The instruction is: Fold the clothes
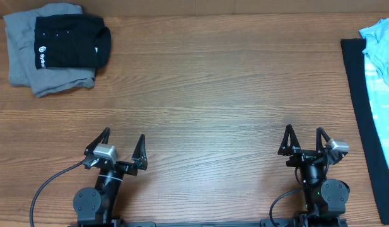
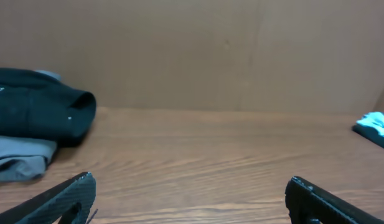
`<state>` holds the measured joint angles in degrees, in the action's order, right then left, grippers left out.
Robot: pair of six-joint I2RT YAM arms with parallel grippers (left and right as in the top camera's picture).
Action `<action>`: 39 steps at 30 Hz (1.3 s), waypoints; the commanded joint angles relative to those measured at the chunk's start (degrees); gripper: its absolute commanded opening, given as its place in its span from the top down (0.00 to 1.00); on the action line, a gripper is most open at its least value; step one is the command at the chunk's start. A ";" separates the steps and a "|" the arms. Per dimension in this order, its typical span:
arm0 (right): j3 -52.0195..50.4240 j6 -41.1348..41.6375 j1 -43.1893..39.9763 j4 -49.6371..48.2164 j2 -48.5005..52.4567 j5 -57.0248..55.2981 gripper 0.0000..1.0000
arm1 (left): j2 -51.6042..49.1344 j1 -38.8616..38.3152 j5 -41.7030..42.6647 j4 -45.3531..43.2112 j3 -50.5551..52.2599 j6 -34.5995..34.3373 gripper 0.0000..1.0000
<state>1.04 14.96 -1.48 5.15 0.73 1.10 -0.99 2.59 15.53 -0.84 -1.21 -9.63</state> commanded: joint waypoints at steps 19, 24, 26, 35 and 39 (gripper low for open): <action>-0.59 -0.37 -0.20 -0.35 -0.57 0.07 0.00 | 0.72 -0.85 -13.64 5.16 0.94 0.61 0.00; -0.59 -0.37 -0.20 -0.35 -0.57 0.07 0.00 | 0.72 -0.85 -13.62 5.14 0.94 0.61 0.00; -0.59 -0.37 -0.20 -0.35 -0.57 0.07 0.00 | 0.72 -0.85 -13.62 5.16 0.94 0.61 0.00; -0.59 -0.37 -0.20 -0.35 -0.57 0.09 0.00 | 0.72 -0.85 -13.62 5.14 0.94 0.61 0.00; -0.59 -0.37 -0.20 -0.35 -0.57 0.07 0.00 | 0.72 -0.85 -13.62 5.14 0.94 0.61 0.00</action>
<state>1.04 14.96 -1.48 5.15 0.73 1.13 -0.84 2.22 2.72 4.21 -0.49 -9.50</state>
